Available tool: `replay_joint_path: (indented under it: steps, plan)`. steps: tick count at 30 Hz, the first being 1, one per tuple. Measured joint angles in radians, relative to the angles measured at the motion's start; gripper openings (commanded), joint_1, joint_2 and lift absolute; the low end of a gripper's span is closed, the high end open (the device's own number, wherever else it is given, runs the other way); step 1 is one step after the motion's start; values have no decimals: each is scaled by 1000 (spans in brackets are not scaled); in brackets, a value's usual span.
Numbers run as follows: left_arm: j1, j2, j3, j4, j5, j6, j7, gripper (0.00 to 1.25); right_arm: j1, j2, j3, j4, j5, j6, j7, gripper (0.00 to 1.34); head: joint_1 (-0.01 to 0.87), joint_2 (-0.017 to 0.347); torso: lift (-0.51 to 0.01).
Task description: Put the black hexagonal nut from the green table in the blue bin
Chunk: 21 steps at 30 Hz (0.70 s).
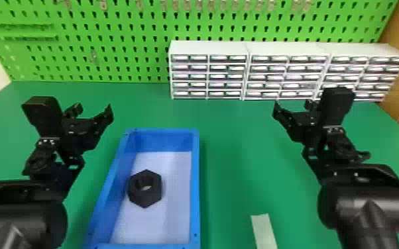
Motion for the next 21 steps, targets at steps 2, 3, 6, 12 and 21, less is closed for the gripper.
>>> replay_joint_path:
  steps: [2,3,6,12,21]
  plan:
    - [-3,0,-5,5,0,0,0,787,13,0,-4,0,4,-12,-7,939,686,52,-97]
    - [-5,0,-7,7,0,0,0,787,18,0,-6,0,5,-17,-12,939,686,52,-97]
    - [-10,0,-16,14,0,-1,0,787,35,1,-11,3,7,-35,-23,939,686,52,-97]
    - [-16,0,-30,29,-1,-2,0,787,55,1,-14,3,7,-56,-45,939,686,52,-97]
    - [-23,0,-46,50,0,-3,0,787,66,1,-33,3,11,-47,-49,939,686,52,-97]
